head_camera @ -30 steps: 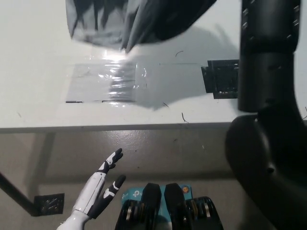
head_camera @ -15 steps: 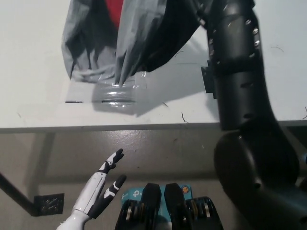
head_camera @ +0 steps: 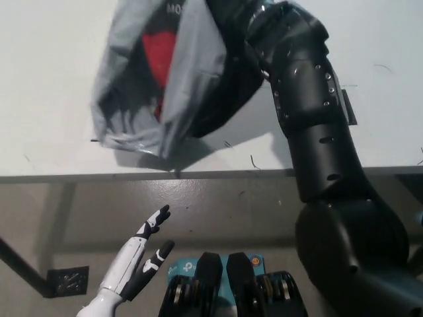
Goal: Use the right hand to pick up a rubix's cube and place it into a plastic bag and lift the bag
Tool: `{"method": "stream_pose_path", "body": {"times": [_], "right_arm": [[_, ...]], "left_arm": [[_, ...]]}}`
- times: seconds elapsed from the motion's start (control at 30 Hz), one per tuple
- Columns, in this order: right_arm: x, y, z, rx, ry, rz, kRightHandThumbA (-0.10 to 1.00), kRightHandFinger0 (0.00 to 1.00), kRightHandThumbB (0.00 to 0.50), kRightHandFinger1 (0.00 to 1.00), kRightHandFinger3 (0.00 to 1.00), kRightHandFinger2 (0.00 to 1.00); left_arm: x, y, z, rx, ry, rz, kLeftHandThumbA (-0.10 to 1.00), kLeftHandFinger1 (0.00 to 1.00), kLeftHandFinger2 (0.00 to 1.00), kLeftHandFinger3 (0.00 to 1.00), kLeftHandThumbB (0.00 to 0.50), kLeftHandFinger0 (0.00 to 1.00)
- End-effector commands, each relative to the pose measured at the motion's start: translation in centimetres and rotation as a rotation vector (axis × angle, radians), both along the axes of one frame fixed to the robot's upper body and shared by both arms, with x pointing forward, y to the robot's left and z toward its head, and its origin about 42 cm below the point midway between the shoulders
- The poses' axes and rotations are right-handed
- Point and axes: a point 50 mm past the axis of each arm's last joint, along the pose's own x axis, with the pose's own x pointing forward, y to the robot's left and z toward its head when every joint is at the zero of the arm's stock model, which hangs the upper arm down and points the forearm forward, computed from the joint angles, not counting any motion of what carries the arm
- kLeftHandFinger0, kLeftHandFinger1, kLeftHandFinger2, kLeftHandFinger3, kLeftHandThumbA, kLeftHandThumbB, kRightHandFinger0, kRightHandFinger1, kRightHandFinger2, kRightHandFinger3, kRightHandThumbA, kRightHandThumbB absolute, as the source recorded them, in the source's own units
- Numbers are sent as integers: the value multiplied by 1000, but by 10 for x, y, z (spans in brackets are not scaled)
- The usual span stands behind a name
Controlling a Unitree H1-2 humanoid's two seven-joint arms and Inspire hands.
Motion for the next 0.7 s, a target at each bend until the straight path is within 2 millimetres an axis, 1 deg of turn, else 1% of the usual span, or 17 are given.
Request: {"method": "stream_pose_path", "body": {"times": [0.0,0.03,0.07,0.1,0.13,0.17,0.2,0.23,0.27,0.3,0.33,0.37,0.4,0.47,0.53,0.6,0.67], "right_arm": [[18,-33,18,-19,-129,-156,-100,0,80,61,1000,649],[19,-36,16,-30,-132,-172,-100,0,91,68,1000,652],[23,-43,12,-67,-137,-209,-100,0,107,77,781,651],[23,-45,11,-77,-138,-219,-100,0,107,78,769,651],[25,-51,8,-135,-146,-252,-100,0,116,76,733,621],[27,-59,6,-251,-151,-323,-100,0,163,63,438,569],[28,-63,5,-343,-159,-369,-100,0,182,25,337,497],[29,-71,5,-595,-206,-422,281,408,212,503,837,955],[30,-73,6,-672,-225,-420,281,408,212,503,837,955],[31,-76,7,-788,-258,-393,456,850,358,1000,1000,1000],[31,-76,7,-836,-270,-379,487,1000,338,1000,1000,1000],[31,-79,9,-969,-296,-351,592,1000,363,1000,1000,1000],[31,-80,9,-1012,-300,-344,608,1000,371,1000,1000,1000],[31,-85,12,-1231,-337,-395,688,1000,490,1000,1000,1000],[29,-83,18,-1327,-365,-411,699,1000,500,1000,1000,1000],[26,-80,27,-1383,-423,-415,648,1000,500,1000,1000,1000],[25,-79,32,-1412,-451,-407,685,1000,500,1000,1000,1000]], "left_arm": [[5,0,13,0,-45,-22,1000,1000,1000,1000,112,1000],[5,0,13,1,-43,-22,1000,1000,1000,1000,117,1000],[5,1,14,5,-42,-21,1000,1000,1000,1000,120,1000],[5,1,14,6,-41,-21,1000,1000,1000,1000,120,1000],[5,1,14,14,-41,-21,1000,1000,1000,1000,124,1000],[5,1,14,19,-41,-23,1000,1000,1000,1000,119,1000],[5,0,13,21,-42,-24,1000,1000,1000,1000,115,1000],[6,0,13,26,-47,-26,1000,1000,1000,1000,109,1000],[6,0,13,27,-49,-27,1000,1000,1000,1000,109,1000],[6,-1,13,23,-49,-28,1000,1000,1000,1000,106,1000],[6,-1,13,22,-49,-29,1000,1000,1000,1000,106,1000],[6,-1,13,18,-48,-31,1000,1000,1000,1000,105,1000],[6,-1,13,18,-49,-33,1000,1000,1000,1000,104,1000],[7,-2,14,25,-45,-32,1000,1000,1000,1000,115,1000],[8,-2,14,29,-42,-30,1000,1000,1000,1000,116,1000],[8,-2,14,21,-43,-30,1000,1000,1000,1000,115,1000],[8,-2,14,21,-41,-32,1000,1000,1000,1000,116,1000]]}}
